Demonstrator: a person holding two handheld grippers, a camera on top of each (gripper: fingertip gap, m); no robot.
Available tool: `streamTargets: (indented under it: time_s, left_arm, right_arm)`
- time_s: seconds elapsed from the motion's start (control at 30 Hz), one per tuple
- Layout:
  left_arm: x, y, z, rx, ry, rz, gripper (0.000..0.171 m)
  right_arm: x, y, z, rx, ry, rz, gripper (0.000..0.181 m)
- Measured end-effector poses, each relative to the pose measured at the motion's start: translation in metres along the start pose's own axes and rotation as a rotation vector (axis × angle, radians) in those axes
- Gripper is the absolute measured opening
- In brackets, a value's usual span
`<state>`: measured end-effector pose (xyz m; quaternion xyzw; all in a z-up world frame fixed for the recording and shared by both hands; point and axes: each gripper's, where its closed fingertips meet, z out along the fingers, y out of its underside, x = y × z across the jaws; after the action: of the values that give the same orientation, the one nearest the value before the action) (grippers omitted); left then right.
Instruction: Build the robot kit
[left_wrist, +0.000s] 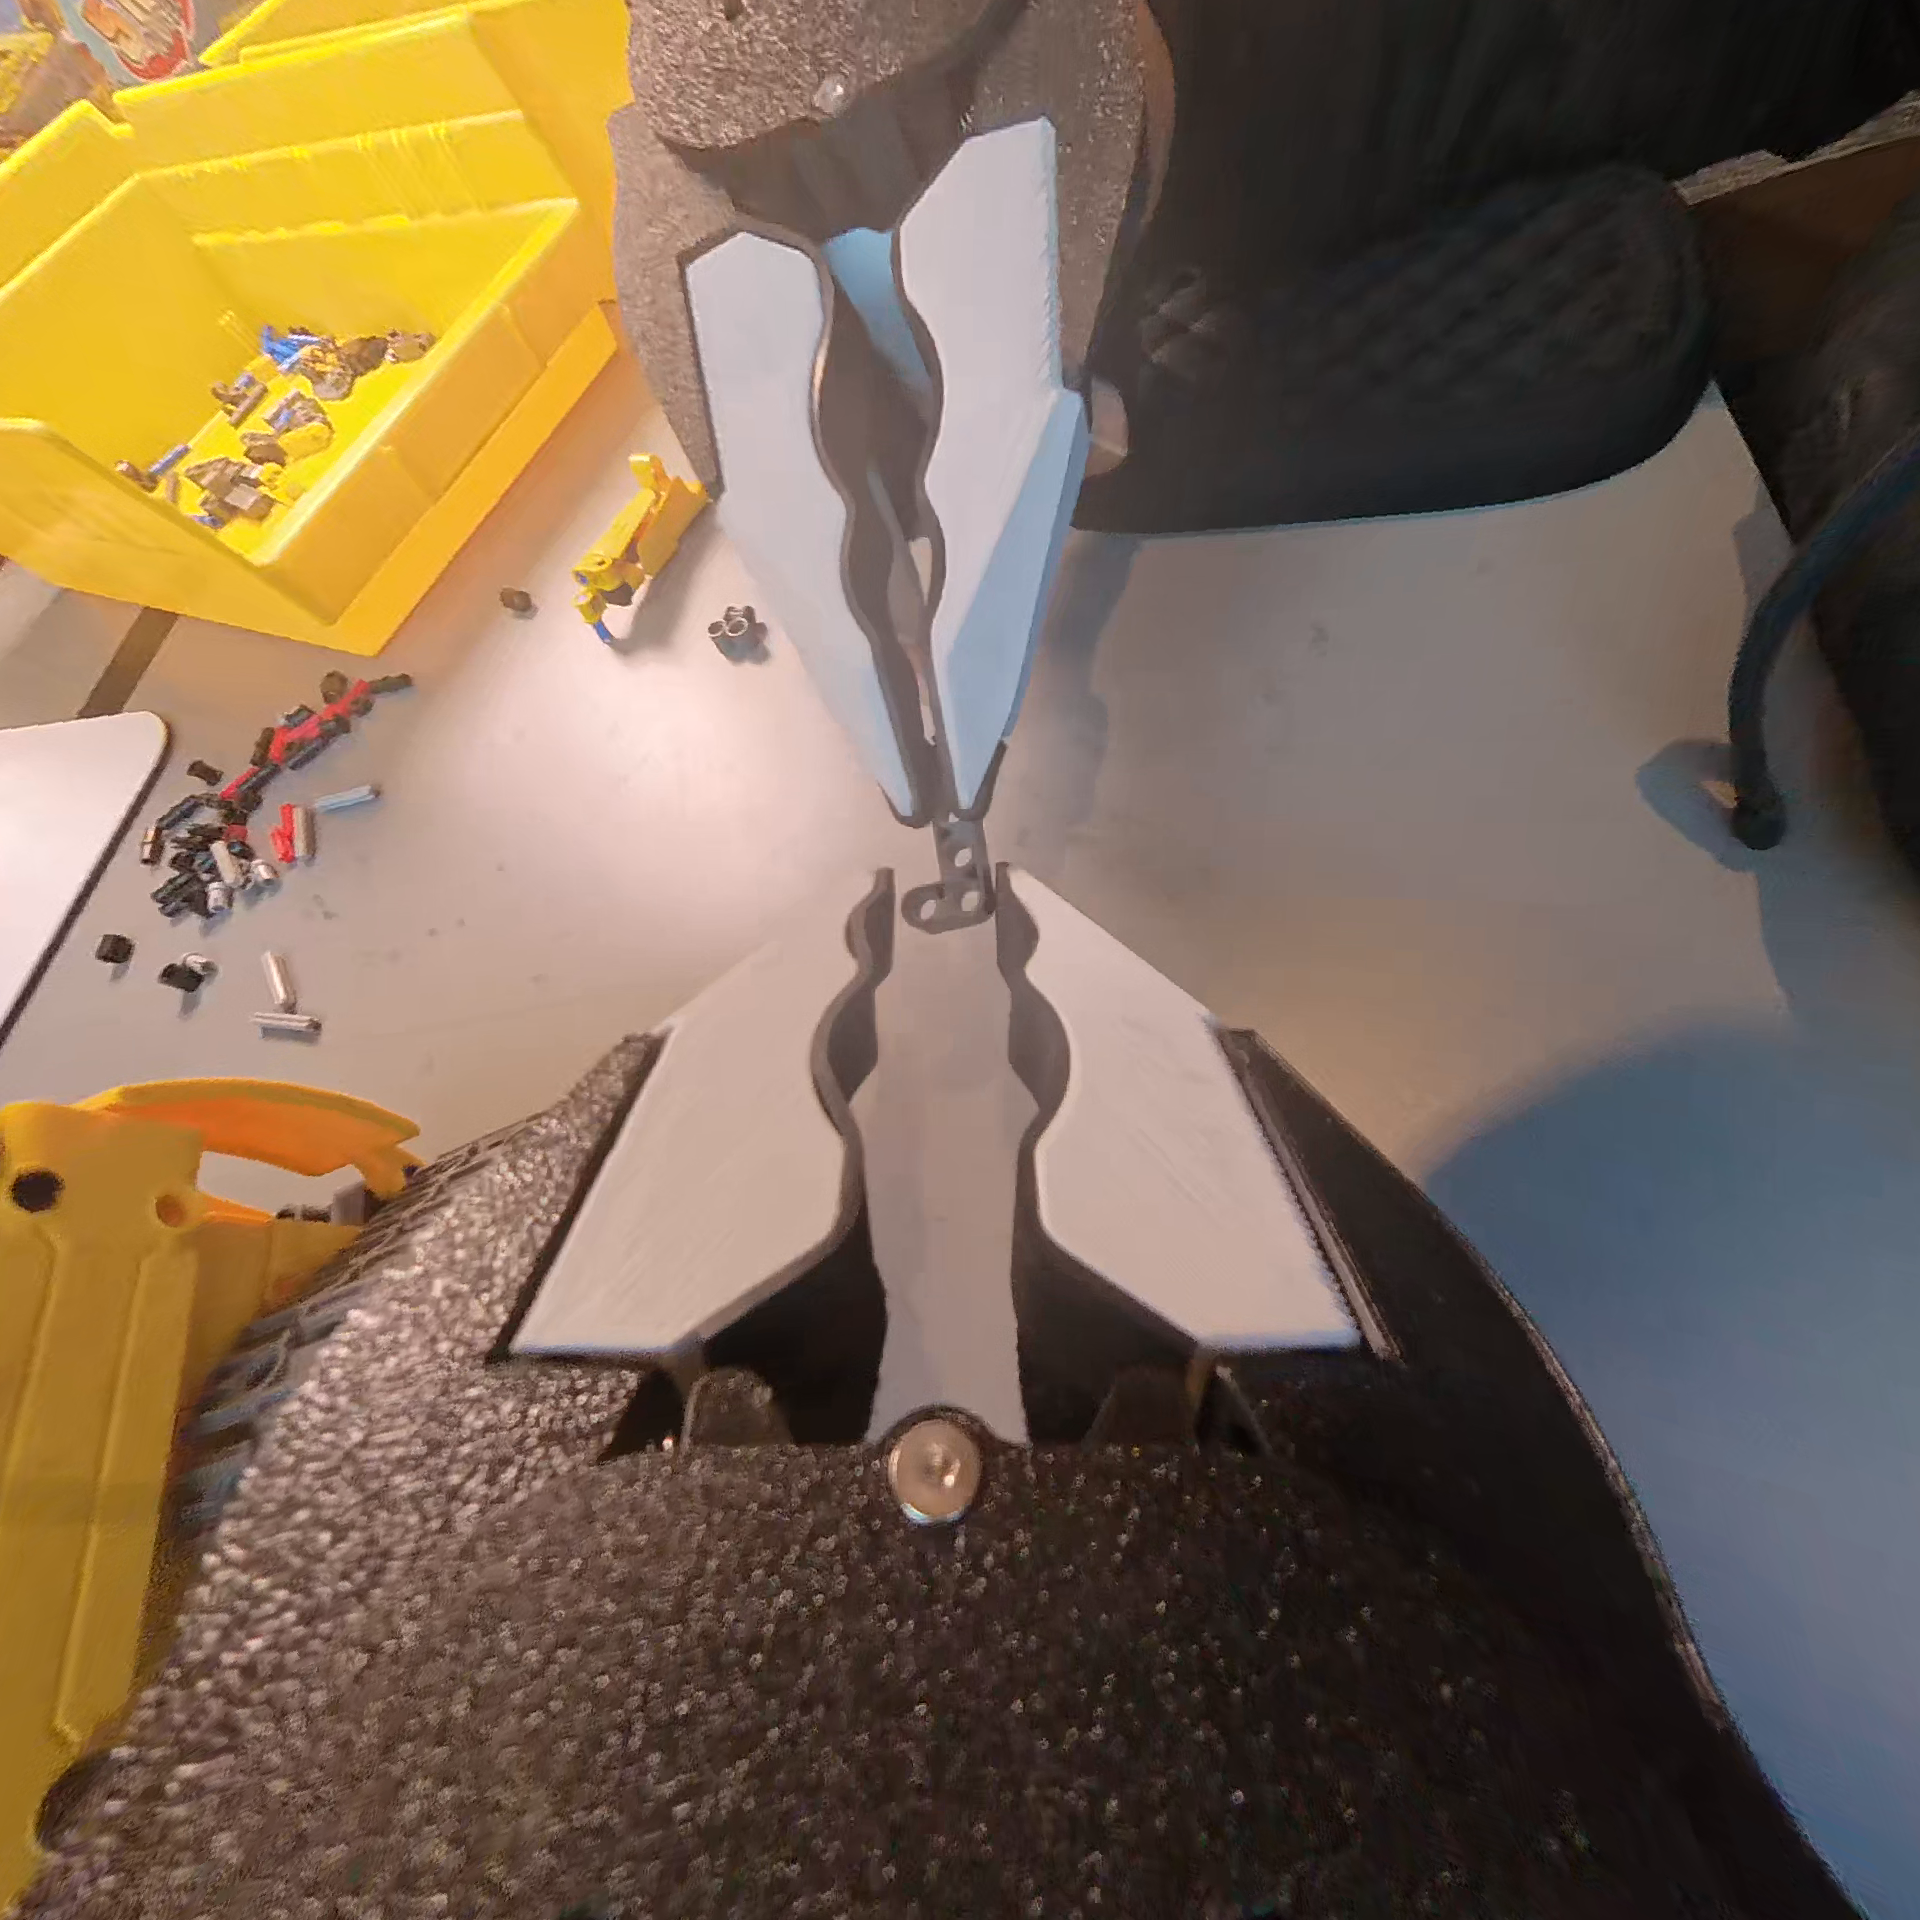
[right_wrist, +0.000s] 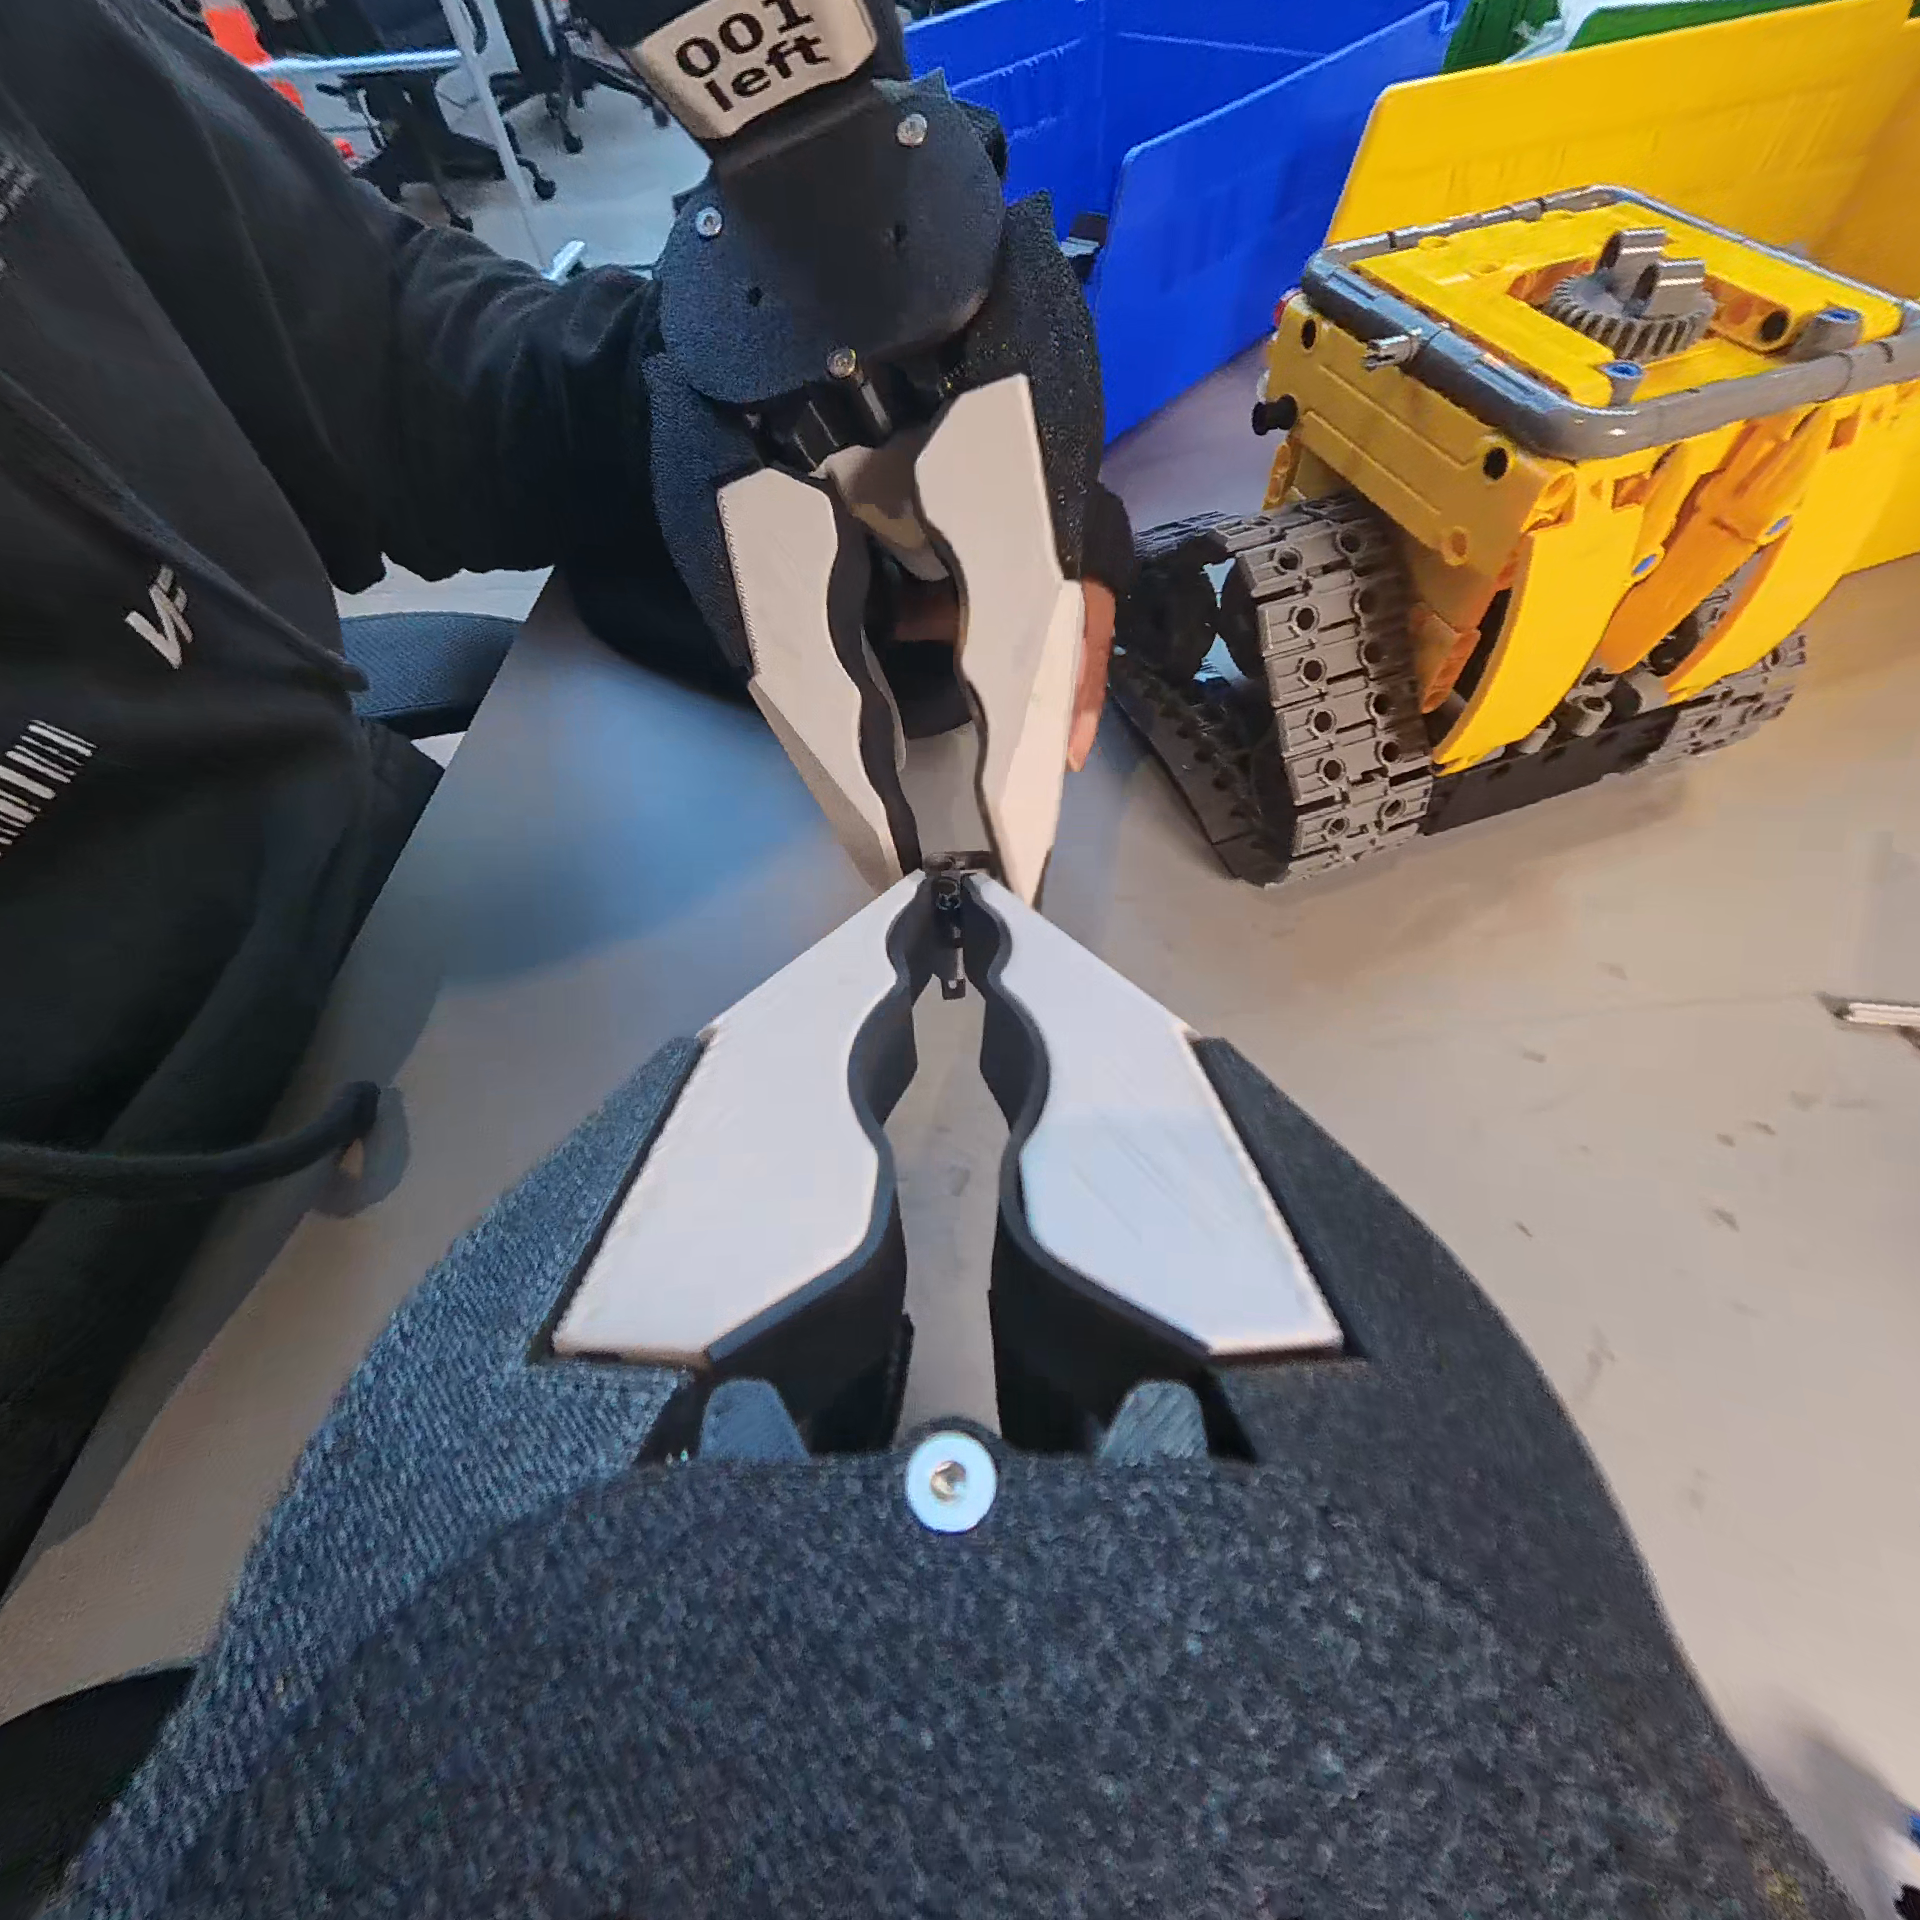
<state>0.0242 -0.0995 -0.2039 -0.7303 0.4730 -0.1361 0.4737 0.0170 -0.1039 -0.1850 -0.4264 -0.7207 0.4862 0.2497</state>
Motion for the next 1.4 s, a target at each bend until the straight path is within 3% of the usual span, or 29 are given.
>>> streamTargets:
  time_s: [0.2, 0.33, 0.53, 0.8, 0.9, 1.03, 1.27, 1.4]
  left_arm:
    - [0.0, 0.003, 0.002, -0.023, 0.02, -0.027, 0.016]
    - [-0.003, 0.019, 0.014, -0.141, 0.018, -0.023, 0.016]
    - [-0.009, 0.04, 0.025, -0.263, 0.006, -0.037, 0.016]
    - [-0.012, 0.042, 0.026, -0.267, 0.011, -0.074, 0.02]
    - [-0.015, 0.029, 0.018, -0.173, -0.006, -0.078, 0.024]
    - [-0.03, -0.004, -0.008, 0.071, -0.073, -0.133, 0.02]
    - [-0.04, -0.045, -0.045, 0.394, -0.182, -0.174, 0.022]
    - [-0.044, -0.052, -0.053, 0.453, -0.227, -0.185, 0.023]
  right_arm:
    - [0.003, 0.006, 0.0, -0.033, 0.003, -0.002, 0.004]
    - [0.017, 0.031, 0.001, -0.176, 0.076, -0.012, 0.005]
    - [0.029, 0.043, 0.001, -0.238, 0.133, -0.016, 0.005]
    - [0.033, 0.045, 0.0, -0.235, 0.128, 0.0, 0.005]
    - [0.034, 0.038, -0.003, -0.187, 0.125, 0.01, 0.007]
    - [0.045, 0.011, -0.013, -0.012, 0.172, 0.025, 0.015]
    - [0.089, -0.032, -0.062, 0.325, 0.458, 0.032, 0.042]
    - [0.109, -0.036, -0.092, 0.412, 0.592, 0.072, 0.05]
